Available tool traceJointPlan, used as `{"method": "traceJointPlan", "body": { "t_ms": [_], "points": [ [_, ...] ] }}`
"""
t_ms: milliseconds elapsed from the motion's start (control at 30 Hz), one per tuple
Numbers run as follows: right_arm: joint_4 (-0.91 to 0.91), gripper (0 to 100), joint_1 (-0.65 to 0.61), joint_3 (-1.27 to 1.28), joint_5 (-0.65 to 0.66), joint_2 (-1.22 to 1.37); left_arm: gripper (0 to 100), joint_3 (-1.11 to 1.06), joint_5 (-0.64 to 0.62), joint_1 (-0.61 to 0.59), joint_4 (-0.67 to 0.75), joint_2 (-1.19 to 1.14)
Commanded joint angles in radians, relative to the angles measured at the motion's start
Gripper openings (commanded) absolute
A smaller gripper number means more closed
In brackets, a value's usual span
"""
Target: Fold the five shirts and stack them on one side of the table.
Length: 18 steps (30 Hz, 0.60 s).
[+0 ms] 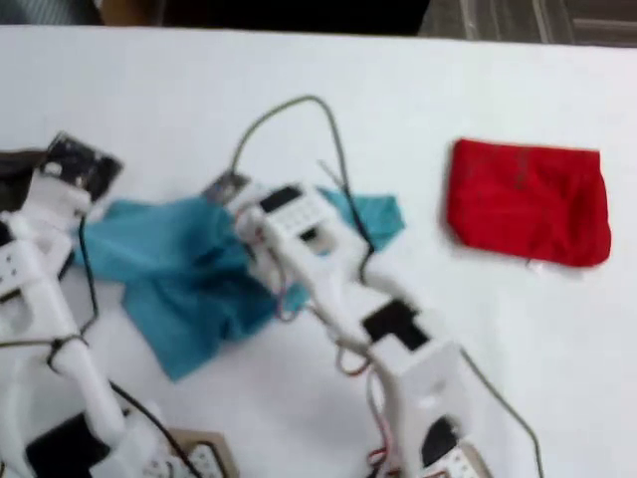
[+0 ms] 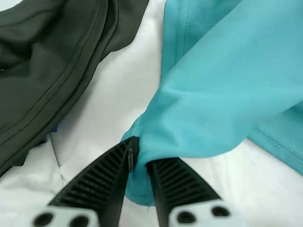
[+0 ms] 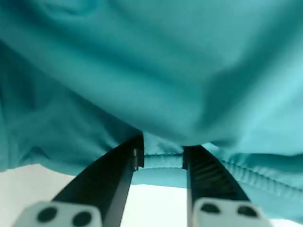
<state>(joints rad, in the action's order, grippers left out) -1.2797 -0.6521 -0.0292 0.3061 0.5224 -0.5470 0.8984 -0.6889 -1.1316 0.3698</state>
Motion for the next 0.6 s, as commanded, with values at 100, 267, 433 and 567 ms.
{"method": "traceJointPlan", "body": {
  "t_ms": [100, 267, 433, 567],
  "points": [
    [-0.096, 2.0, 0.200, -0.141, -0.005, 0.131, 3, 0.005, 0.000, 0.018, -0.037, 0.037],
    [-0.156, 2.0, 0.398, -0.334, 0.005, 0.176, 3, 0.001, 0.000, 0.061, -0.038, 0.035],
    [-0.217, 2.0, 0.496, -0.571, 0.051, 0.231, 3, -0.001, -0.048, 0.189, -0.025, 0.029],
    [-0.278, 2.0, 0.509, -0.756, 0.130, 0.277, 3, -0.008, -0.180, 0.313, 0.075, 0.026]
  ]
}}
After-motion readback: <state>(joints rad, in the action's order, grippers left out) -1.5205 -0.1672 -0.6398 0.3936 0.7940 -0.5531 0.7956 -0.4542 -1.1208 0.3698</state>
